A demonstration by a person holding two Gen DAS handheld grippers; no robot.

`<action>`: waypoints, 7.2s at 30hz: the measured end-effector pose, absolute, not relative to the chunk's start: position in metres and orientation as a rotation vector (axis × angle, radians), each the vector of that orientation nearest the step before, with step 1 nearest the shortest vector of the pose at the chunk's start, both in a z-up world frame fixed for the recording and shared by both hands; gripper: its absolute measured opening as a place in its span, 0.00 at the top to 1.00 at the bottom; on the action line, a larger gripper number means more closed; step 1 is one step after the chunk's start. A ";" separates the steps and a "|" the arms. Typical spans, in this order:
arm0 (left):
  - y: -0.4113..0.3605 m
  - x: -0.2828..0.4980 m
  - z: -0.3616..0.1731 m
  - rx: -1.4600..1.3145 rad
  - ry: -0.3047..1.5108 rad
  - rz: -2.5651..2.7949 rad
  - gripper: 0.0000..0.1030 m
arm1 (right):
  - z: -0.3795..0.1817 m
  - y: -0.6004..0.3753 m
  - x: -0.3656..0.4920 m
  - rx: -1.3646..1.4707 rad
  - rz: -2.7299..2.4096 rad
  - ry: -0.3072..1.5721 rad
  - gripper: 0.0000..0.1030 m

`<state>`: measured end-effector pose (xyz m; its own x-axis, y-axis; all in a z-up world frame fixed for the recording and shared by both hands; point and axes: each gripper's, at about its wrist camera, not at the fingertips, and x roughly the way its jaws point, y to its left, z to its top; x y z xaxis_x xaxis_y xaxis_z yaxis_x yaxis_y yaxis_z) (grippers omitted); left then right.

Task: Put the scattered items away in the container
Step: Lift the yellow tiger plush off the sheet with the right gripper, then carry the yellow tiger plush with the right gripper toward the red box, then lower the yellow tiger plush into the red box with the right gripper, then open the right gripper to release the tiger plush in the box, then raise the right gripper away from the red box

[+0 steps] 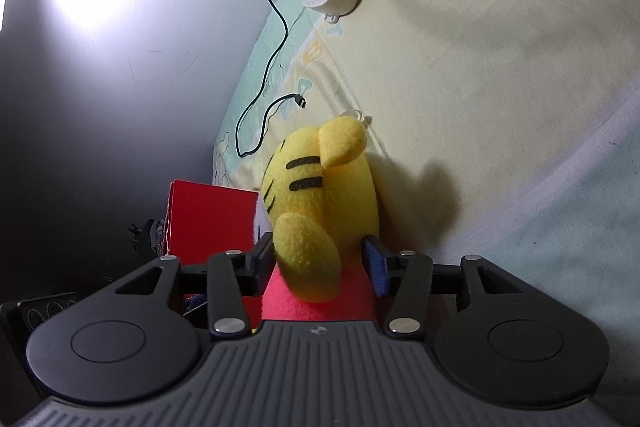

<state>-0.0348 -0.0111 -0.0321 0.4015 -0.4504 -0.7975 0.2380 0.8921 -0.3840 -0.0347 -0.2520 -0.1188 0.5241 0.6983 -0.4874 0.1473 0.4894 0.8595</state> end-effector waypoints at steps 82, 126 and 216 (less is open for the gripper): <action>0.198 -0.069 0.076 -0.223 0.713 -0.376 0.09 | 0.002 -0.030 -0.022 0.810 0.734 0.679 0.49; 0.222 -0.081 0.047 -0.117 0.746 -0.321 0.08 | 0.010 0.005 -0.024 0.530 0.640 0.590 0.75; 0.048 -0.134 0.021 0.010 1.041 0.103 0.03 | 0.000 -0.100 -0.089 0.198 0.308 0.812 0.43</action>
<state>-0.1339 0.0475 0.0214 0.5007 0.0898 -0.8609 -0.0806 0.9951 0.0569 -0.0887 -0.1001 0.0004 0.6473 0.3444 -0.6800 -0.1940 0.9372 0.2900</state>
